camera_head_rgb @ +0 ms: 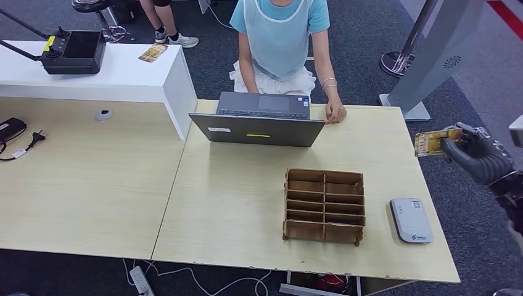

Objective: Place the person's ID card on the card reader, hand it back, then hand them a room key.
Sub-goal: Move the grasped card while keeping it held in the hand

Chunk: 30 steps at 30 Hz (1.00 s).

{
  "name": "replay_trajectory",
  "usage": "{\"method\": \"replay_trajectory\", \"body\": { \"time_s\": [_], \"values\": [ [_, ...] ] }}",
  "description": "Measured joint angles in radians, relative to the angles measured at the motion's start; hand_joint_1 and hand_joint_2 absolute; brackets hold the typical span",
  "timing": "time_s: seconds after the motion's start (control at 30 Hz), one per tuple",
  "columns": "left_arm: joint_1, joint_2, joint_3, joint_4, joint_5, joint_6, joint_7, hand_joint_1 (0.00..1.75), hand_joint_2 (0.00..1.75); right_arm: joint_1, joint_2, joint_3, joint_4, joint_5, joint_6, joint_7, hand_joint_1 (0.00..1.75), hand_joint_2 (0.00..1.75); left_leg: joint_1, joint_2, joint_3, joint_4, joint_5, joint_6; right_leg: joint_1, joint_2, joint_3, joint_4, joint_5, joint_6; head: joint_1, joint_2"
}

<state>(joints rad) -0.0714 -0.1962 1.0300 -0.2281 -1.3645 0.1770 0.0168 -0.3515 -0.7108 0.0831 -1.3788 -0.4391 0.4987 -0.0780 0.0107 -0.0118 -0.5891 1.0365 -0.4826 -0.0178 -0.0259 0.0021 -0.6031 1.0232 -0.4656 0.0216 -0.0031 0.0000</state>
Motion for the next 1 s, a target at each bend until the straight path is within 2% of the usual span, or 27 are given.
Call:
{"method": "replay_trajectory", "body": {
  "time_s": [0.57, 1.0],
  "values": [
    [0.0, 0.0, 0.0, 0.0, -0.008, 0.006, 0.001, 0.0, 0.0, 0.154, -0.003, -0.07, 0.063, 0.008, -0.001, -0.009, 1.75, 1.75, 0.0, 0.0, 0.0, 0.0, 0.0, 0.0, 0.0, 0.0, 0.0, 0.0, 0.0, 0.0, 0.0, 0.0],
    [0.0, 0.0, 0.0, 0.0, 0.003, 0.007, 0.001, 0.0, 0.0, 0.179, -0.003, -0.077, 0.084, 0.089, -0.015, 0.02, 1.75, 1.75, 0.0, 0.0, 0.0, 0.0, 0.0, 0.0, 0.0, 0.0, 0.0, 0.0, 0.0, 0.0, 0.0, 0.0]
  ]
}}
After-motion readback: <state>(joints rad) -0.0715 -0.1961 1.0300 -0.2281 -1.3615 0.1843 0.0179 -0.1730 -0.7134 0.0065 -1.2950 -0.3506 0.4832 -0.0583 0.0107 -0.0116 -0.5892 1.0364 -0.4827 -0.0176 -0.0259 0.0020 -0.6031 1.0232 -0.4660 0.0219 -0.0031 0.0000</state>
